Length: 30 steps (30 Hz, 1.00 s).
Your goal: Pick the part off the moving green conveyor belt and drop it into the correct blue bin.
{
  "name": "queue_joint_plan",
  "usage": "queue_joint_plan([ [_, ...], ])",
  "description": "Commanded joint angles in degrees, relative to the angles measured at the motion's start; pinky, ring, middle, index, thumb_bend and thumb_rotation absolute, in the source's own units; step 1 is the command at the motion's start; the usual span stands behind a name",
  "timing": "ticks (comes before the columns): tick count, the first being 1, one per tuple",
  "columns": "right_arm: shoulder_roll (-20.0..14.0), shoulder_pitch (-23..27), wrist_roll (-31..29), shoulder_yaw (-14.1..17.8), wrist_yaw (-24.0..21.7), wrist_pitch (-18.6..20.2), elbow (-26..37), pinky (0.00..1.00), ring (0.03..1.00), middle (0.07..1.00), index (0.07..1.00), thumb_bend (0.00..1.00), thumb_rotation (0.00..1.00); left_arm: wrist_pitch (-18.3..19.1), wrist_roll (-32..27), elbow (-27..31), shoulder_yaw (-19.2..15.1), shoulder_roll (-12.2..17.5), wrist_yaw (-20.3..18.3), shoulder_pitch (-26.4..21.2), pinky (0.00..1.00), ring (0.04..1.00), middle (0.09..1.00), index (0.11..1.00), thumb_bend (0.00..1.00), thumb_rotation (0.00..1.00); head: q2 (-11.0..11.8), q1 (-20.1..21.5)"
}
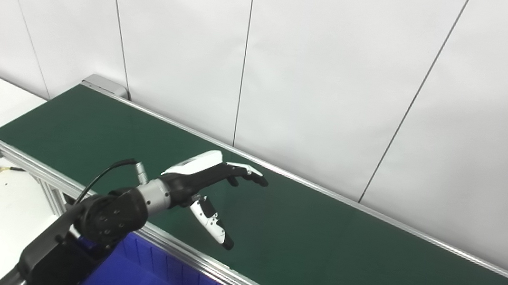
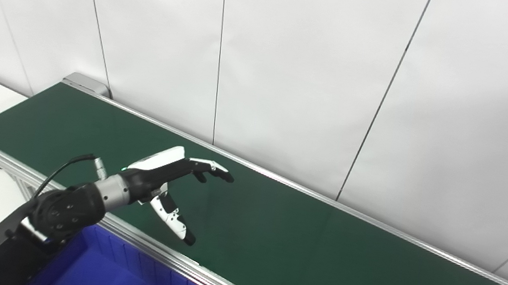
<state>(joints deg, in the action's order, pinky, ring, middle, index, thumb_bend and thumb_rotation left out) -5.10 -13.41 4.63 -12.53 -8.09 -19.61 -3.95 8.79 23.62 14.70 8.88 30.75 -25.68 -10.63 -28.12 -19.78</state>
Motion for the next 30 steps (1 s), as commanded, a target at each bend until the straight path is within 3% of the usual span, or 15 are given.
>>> queue_joint_plan([
  [1,0.41,0.12,-0.92,0.25,-0.02,-1.85,1.8,0.74,0.819,0.891,0.973,0.63,0.85,0.37,2.49,0.06,-0.24,2.19,0.28,-2.71,0.74,0.848,0.853,0.813,0.93,0.01,-0.09,-0.07],
  [17,0.37,0.37,-0.83,0.5,0.01,-2.4,1.56,0.73,0.816,0.893,0.98,0.63,0.86,-1.56,8.27,-4.92,3.12,4.24,-2.3,-7.29,0.75,0.855,0.873,0.827,0.9,0.0,-0.52,-0.27],
  [30,0.57,0.68,-0.77,0.38,-0.05,-2.44,1.11,0.73,0.815,0.891,0.977,0.63,0.86,-3.56,14.88,-12.89,6.49,4.2,-0.89,-9.84,0.75,0.876,0.888,0.824,0.92,0.0,-0.45,-0.04],
])
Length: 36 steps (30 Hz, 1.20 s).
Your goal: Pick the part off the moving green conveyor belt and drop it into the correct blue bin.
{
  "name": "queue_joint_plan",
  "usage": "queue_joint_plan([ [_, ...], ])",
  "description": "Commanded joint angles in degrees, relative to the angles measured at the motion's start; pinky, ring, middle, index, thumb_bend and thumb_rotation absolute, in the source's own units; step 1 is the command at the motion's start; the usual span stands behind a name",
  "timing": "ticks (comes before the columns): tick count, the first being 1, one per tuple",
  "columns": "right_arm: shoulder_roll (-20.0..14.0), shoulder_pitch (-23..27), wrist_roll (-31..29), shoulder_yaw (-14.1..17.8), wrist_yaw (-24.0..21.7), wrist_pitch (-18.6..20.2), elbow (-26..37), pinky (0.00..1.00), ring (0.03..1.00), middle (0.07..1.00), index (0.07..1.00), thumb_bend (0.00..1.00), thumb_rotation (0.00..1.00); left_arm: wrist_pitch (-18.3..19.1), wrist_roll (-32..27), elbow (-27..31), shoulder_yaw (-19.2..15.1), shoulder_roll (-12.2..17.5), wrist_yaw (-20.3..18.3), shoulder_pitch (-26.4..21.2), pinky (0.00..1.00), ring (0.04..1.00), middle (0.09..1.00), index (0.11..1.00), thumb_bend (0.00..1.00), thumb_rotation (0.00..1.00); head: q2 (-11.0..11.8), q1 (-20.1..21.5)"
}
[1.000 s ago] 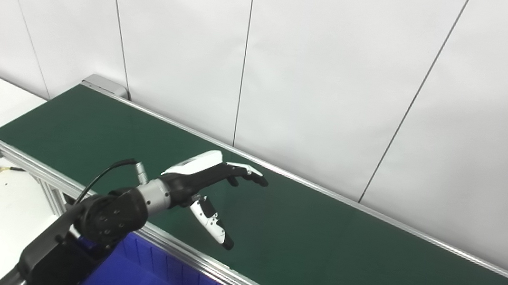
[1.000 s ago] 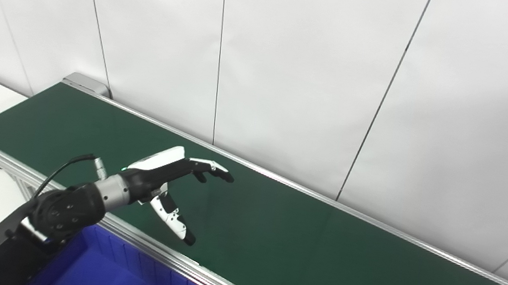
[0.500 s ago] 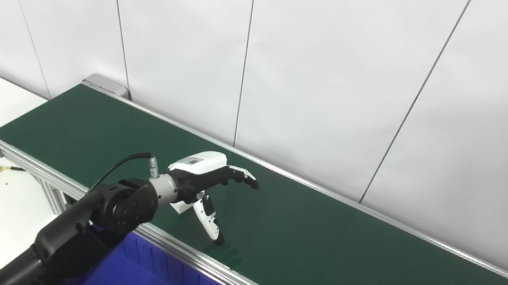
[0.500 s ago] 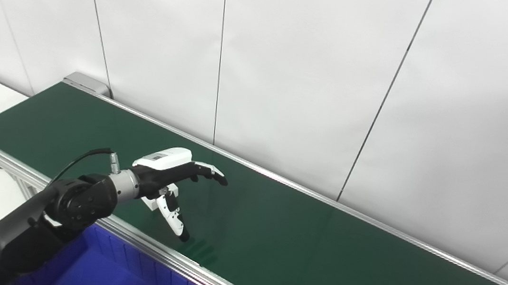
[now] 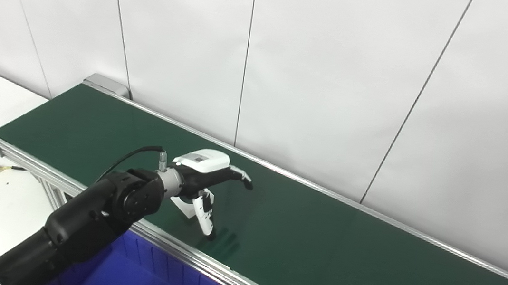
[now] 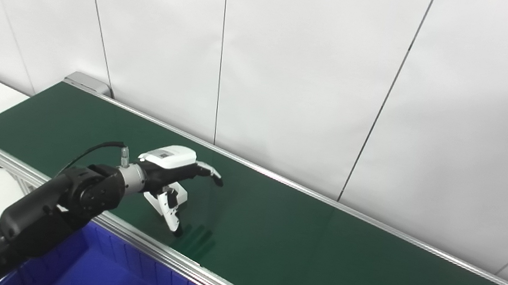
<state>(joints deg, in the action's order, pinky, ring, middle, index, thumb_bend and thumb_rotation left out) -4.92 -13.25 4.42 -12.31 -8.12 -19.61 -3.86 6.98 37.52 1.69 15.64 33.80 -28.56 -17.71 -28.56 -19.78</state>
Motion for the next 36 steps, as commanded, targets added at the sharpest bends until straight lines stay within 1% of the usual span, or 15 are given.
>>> queue_joint_plan([
  [1,0.43,0.5,-0.69,0.16,-0.04,-2.39,1.03,0.73,0.815,0.89,0.977,0.63,0.85,-2.14,1.38,-0.72,-0.03,1.0,2.35,-2.91,0.75,0.875,0.888,0.823,0.92,0.0,0.02,0.05],
  [7,0.74,0.41,-0.53,0.0,0.05,-2.1,1.29,0.73,0.823,0.895,0.978,0.64,0.85,-3.9,2.99,-5.07,1.38,0.75,3.68,-4.11,0.75,0.878,0.891,0.82,0.92,0.0,0.04,0.21],
  [12,0.88,0.54,-0.56,-0.09,-0.02,-2.77,0.78,0.72,0.817,0.893,0.977,0.63,0.85,-5.41,4.68,-8.08,2.59,0.57,4.98,-5.18,0.75,0.879,0.893,0.817,0.91,0.0,0.13,0.47],
  [18,1.0,0.6,-0.46,-0.14,0.06,-3.2,0.46,0.72,0.809,0.888,0.974,0.61,0.84,-5.55,5.79,-10.65,3.23,-0.21,5.57,-6.06,0.75,0.865,0.893,0.815,0.9,0.0,0.08,0.79],
  [25,1.35,0.51,-0.03,-0.21,0.36,-2.79,0.7,0.72,0.805,0.883,0.97,0.62,0.85,-6.96,6.28,-13.4,3.96,-0.53,6.41,-7.32,0.75,0.858,0.875,0.809,0.91,0.0,0.25,1.03],
  [31,1.58,0.53,0.38,-0.21,0.61,-3.33,0.13,0.71,0.802,0.88,0.969,0.64,0.85,-7.06,6.47,-15.11,4.76,-0.68,6.11,-8.35,0.76,0.86,0.877,0.817,0.9,0.0,0.4,1.33],
  [36,1.83,0.37,0.61,-0.27,0.68,-2.5,0.76,0.71,0.799,0.881,0.968,0.65,0.85,-7.26,6.82,-16.82,5.58,-1.06,6.55,-9.21,0.76,0.851,0.878,0.819,0.9,0.0,0.54,1.53],
])
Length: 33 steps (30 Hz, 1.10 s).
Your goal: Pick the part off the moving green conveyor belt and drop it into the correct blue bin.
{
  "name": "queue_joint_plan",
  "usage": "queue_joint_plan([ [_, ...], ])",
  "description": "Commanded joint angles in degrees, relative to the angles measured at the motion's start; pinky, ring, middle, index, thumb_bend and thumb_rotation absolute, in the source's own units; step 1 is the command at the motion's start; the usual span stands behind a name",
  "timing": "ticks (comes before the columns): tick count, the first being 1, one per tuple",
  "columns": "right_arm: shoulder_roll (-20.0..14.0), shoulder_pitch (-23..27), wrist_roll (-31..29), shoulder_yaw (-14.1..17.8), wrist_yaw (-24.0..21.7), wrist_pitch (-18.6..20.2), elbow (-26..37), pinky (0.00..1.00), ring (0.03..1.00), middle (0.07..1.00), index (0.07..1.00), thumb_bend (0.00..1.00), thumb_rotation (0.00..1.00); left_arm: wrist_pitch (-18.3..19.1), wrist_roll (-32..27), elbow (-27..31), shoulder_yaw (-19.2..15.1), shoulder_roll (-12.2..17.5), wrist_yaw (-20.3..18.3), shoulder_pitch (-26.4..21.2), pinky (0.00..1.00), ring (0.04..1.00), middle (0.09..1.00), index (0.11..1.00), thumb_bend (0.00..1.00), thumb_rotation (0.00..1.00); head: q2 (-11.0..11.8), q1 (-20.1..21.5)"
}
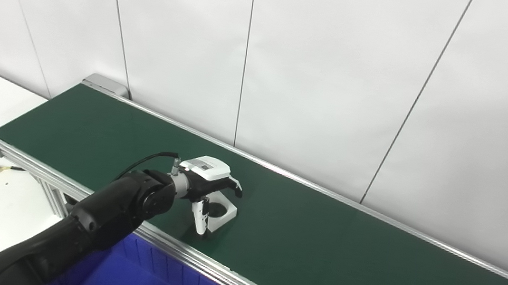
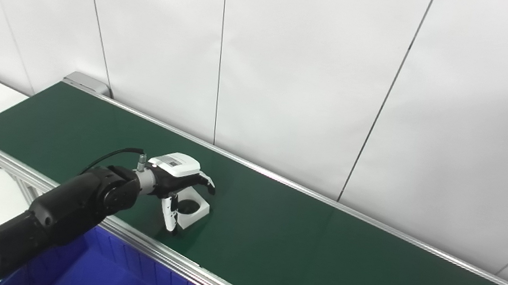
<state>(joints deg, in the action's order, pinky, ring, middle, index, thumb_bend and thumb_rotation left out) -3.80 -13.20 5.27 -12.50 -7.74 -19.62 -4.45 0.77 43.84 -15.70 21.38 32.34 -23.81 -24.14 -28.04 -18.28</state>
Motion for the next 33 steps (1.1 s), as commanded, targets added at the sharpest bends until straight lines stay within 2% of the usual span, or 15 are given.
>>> queue_joint_plan([
  [1,0.7,0.34,-0.13,-0.13,0.3,-2.51,1.39,0.71,0.799,0.883,0.967,0.65,0.86,-1.01,0.64,0.36,-0.05,0.29,1.94,-2.89,0.75,0.852,0.876,0.818,0.9,0.0,0.02,0.04],
  [9,0.79,0.37,0.01,-0.19,0.29,-3.29,1.16,0.7,0.798,0.884,0.967,0.62,0.85,-0.87,3.62,-2.78,1.84,-1.03,4.32,-3.75,0.75,0.842,0.872,0.812,0.89,0.0,-0.03,0.42],
  [18,0.97,-0.06,-0.44,-0.15,0.31,-3.13,1.63,0.7,0.794,0.878,0.965,0.62,0.84,-3.34,5.47,-5.82,4.43,-2.23,9.17,-3.23,0.72,0.806,0.834,0.783,0.88,0.0,-0.29,0.68],
  [20,0.94,-0.03,-0.51,-0.14,0.27,-3.26,1.54,0.7,0.796,0.879,0.965,0.63,0.85,-4.98,5.84,-6.88,4.94,-2.42,12.11,-2.93,0.7,0.768,0.797,0.758,0.86,0.0,-0.4,0.7],
  [21,0.91,-0.02,-0.49,-0.14,0.26,-3.32,1.53,0.7,0.796,0.88,0.966,0.63,0.85,-5.94,6.04,-7.46,5.15,-2.5,13.73,-2.81,0.66,0.698,0.707,0.677,0.82,0.0,-0.39,0.69],
  [22,0.92,-0.05,-0.41,-0.12,0.3,-3.21,1.65,0.7,0.796,0.881,0.967,0.63,0.85,-6.56,6.09,-7.89,5.27,-2.65,14.89,-2.7,0.63,0.654,0.639,0.618,0.75,0.0,-0.31,0.62],
  [23,0.93,-0.08,-0.37,-0.11,0.33,-3.12,1.73,0.7,0.797,0.88,0.967,0.63,0.85,-6.95,6.11,-8.2,5.35,-2.75,15.64,-2.65,0.61,0.598,0.54,0.534,0.59,0.0,-0.31,0.62],
  [27,0.82,-0.13,-0.56,-0.13,0.15,-3.03,1.77,0.71,0.802,0.884,0.968,0.63,0.85,-7.92,5.83,-8.89,5.33,-3.21,16.97,-2.61,0.59,0.547,0.5,0.49,0.53,0.0,-0.42,0.62],
  [33,0.84,-0.15,-0.43,-0.1,0.26,-3.14,1.74,0.71,0.803,0.88,0.968,0.63,0.85,-7.6,5.99,-7.9,5.37,-3.15,16.04,-2.78,0.56,0.526,0.482,0.492,0.52,0.0,-0.48,0.73],
])
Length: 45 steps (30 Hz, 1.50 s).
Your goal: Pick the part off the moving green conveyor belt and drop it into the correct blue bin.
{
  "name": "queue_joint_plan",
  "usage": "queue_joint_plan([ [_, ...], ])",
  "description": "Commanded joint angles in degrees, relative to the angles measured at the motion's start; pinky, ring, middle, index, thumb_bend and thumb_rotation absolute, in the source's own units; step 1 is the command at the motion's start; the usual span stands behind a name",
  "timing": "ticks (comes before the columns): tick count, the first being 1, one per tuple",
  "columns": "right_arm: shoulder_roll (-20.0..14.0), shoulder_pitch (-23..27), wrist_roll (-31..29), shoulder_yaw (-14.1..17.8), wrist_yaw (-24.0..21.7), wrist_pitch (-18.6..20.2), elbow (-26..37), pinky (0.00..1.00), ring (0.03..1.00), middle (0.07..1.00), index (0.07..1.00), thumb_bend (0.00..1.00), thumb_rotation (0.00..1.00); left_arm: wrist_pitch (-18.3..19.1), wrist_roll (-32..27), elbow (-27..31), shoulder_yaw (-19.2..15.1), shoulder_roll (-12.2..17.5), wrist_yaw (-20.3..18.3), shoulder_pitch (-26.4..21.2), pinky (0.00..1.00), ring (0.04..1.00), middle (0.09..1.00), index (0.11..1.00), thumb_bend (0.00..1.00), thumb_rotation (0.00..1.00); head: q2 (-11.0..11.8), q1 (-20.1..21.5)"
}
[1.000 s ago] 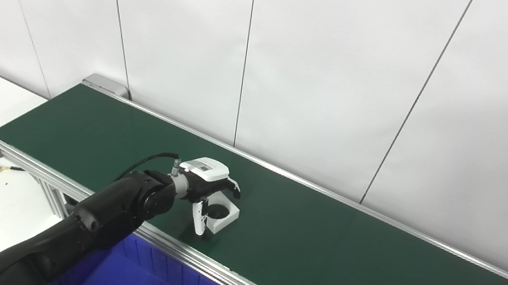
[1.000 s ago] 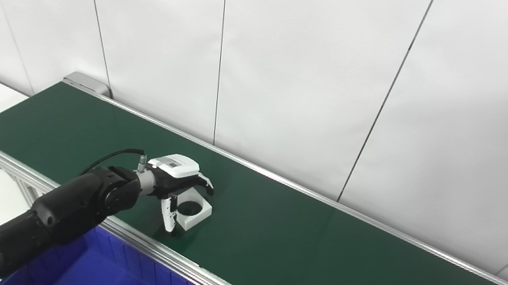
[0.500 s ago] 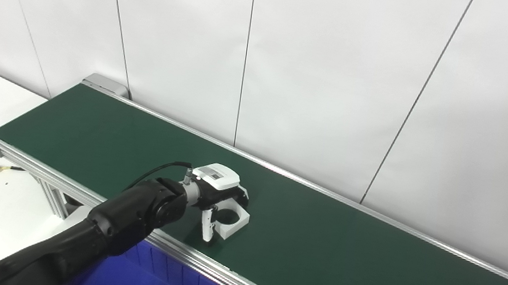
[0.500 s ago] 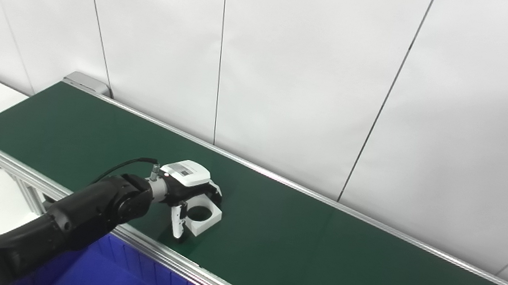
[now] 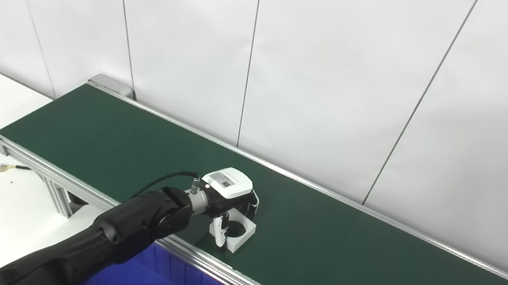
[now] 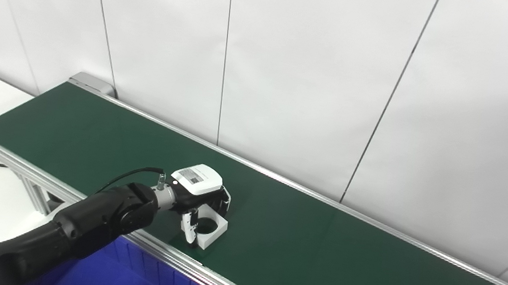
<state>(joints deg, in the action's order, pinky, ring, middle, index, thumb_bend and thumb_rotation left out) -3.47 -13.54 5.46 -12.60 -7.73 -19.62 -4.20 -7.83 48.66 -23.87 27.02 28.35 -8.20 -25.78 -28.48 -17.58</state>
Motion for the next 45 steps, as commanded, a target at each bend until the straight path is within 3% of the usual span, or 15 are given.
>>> queue_joint_plan([
  [1,0.53,0.19,-0.63,0.01,0.25,-3.14,1.47,0.71,0.804,0.881,0.968,0.63,0.85,0.88,1.14,0.16,-0.25,0.87,0.44,-1.2,0.56,0.524,0.48,0.493,0.52,0.0,-0.06,0.04],
  [8,0.57,0.38,-0.68,0.1,0.32,-3.46,1.28,0.7,0.796,0.88,0.964,0.63,0.85,0.85,-0.11,0.78,-0.81,0.76,-0.23,-0.9,0.51,0.48,0.456,0.501,0.52,0.0,-0.22,0.19],
  [15,0.38,0.34,-0.48,0.17,0.35,-3.59,1.3,0.69,0.793,0.88,0.967,0.63,0.85,1.08,-1.58,5.24,-2.25,1.02,-1.99,0.63,0.53,0.498,0.463,0.5,0.52,0.0,-0.32,0.33],
  [21,0.44,0.07,-0.52,0.12,0.32,-3.34,1.73,0.69,0.794,0.88,0.967,0.64,0.85,2.05,-2.39,14.21,-5.01,1.7,-4.11,3.21,0.59,0.543,0.496,0.48,0.52,0.0,-0.69,0.99],
  [30,0.08,-0.08,-0.34,0.12,0.26,-3.42,2.07,0.68,0.787,0.876,0.958,0.61,0.83,6.73,-6.65,30.34,-9.65,1.67,-12.12,7.76,0.52,0.487,0.461,0.496,0.52,0.0,-1.45,1.75],
  [34,-0.08,-0.28,-0.24,0.17,0.27,-3.29,2.34,0.69,0.789,0.875,0.958,0.61,0.84,7.16,-7.39,35.32,-11.02,1.14,-13.29,9.36,0.55,0.498,0.484,0.488,0.52,0.0,-1.63,1.89],
  [41,-0.4,-0.67,-0.37,0.14,0.18,-3.19,3.09,0.68,0.786,0.871,0.953,0.61,0.83,8.48,-9.76,42.66,-13.23,0.73,-15.55,11.61,0.51,0.459,0.462,0.498,0.52,0.0,-2.41,2.22],
  [45,-0.52,-0.93,-0.48,0.15,0.02,-2.55,4.1,0.68,0.783,0.872,0.954,0.62,0.83,11.53,-10.75,47.91,-14.87,0.0,-17.31,13.67,0.47,0.431,0.443,0.502,0.52,0.0,-4.35,3.09],
])
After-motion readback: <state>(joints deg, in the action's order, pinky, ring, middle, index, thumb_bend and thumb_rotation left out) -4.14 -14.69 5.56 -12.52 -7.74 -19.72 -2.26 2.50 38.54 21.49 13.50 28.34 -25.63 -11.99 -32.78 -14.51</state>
